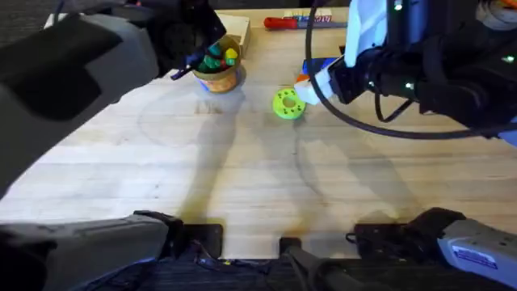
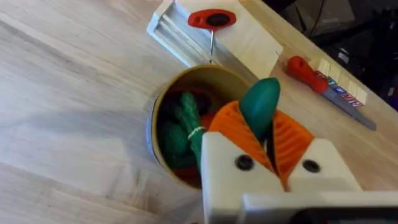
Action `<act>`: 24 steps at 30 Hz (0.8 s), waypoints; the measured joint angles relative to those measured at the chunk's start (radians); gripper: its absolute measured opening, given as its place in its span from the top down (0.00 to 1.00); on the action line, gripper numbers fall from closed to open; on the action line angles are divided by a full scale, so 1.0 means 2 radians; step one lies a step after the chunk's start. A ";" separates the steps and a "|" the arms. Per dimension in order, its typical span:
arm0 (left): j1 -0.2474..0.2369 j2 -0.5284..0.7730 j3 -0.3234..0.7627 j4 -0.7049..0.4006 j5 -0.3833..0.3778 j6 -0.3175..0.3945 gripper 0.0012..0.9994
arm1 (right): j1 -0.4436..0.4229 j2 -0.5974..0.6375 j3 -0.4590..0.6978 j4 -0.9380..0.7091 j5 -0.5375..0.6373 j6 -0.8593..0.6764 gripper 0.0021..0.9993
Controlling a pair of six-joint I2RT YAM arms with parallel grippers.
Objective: Pick up the gripper from the table and insert it into the empty holder that is missing its gripper. Then pick up a screw, insert it into the mounting hole, and use the screwdriver to tighten it. Finally, clean up the table by picking up the vegetable and placing it into the bucket.
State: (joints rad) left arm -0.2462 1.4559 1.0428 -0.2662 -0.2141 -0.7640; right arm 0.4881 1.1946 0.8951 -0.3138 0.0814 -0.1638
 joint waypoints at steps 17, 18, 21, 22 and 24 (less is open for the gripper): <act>0.002 0.058 0.000 0.061 0.000 -0.005 0.05 | 0.000 0.018 0.000 0.005 0.000 0.000 0.01; 0.003 0.058 0.000 0.061 -0.001 -0.005 0.02 | 0.000 0.018 0.000 0.005 0.000 0.000 0.01; 0.008 0.058 0.000 0.061 -0.001 -0.002 0.01 | 0.000 0.018 0.000 0.005 0.000 0.000 0.01; 0.010 0.057 0.000 0.061 -0.001 0.002 0.01 | 0.000 0.018 0.000 0.004 0.000 0.000 0.01; 0.012 0.051 0.000 0.060 -0.001 0.019 0.01 | 0.000 0.018 0.003 -0.007 0.000 0.002 0.01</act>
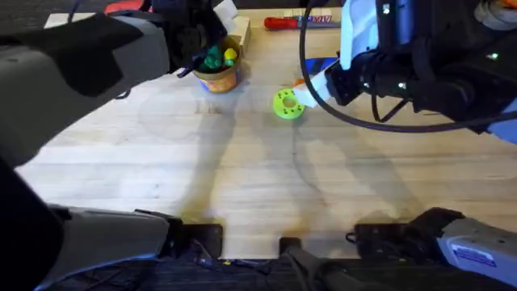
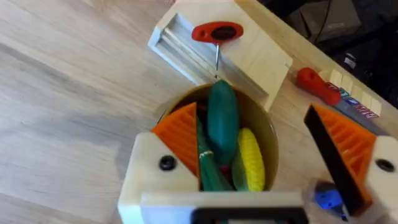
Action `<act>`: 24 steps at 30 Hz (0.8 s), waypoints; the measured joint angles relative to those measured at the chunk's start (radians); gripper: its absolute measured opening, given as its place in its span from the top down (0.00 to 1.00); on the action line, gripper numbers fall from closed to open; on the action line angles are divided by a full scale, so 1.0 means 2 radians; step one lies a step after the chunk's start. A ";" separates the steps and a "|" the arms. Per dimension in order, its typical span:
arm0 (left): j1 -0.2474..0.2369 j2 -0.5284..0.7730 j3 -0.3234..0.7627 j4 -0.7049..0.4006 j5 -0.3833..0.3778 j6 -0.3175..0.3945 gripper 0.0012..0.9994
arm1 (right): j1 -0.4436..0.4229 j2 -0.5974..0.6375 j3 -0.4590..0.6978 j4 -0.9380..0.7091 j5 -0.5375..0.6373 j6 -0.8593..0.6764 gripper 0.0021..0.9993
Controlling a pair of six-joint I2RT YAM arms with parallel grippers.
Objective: Pick up the gripper from the table and insert it into the empty holder that is missing its gripper. Then pick up a screw, insert it into the mounting hole, and use the screwdriver to tighten it. Finally, clean up the table by picking up the vegetable and placing it into the bucket.
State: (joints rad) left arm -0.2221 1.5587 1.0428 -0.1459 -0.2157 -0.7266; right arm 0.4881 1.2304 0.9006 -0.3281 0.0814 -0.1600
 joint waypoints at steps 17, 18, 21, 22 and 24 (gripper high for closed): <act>-0.059 -0.280 0.000 -0.295 0.051 0.325 0.01 | 0.000 -0.016 0.262 -0.419 0.000 0.059 0.01; -0.063 -0.290 0.000 -0.319 0.052 0.329 0.01 | 0.000 -0.017 0.267 -0.432 0.000 0.062 0.01; -0.078 -0.317 0.000 -0.378 0.059 0.336 0.01 | 0.000 -0.017 0.275 -0.464 0.000 0.071 0.01; -0.081 -0.324 0.000 -0.391 0.060 0.337 0.01 | 0.000 -0.018 0.275 -0.466 0.000 0.076 0.01; -0.087 -0.338 0.000 -0.417 0.061 0.340 0.01 | 0.000 -0.021 0.275 -0.467 0.000 0.094 0.01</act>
State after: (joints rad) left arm -0.3954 0.8827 1.0428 -0.9791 -0.0929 -0.0460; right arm 0.4881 1.1886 1.4513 -1.2629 0.0814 0.0289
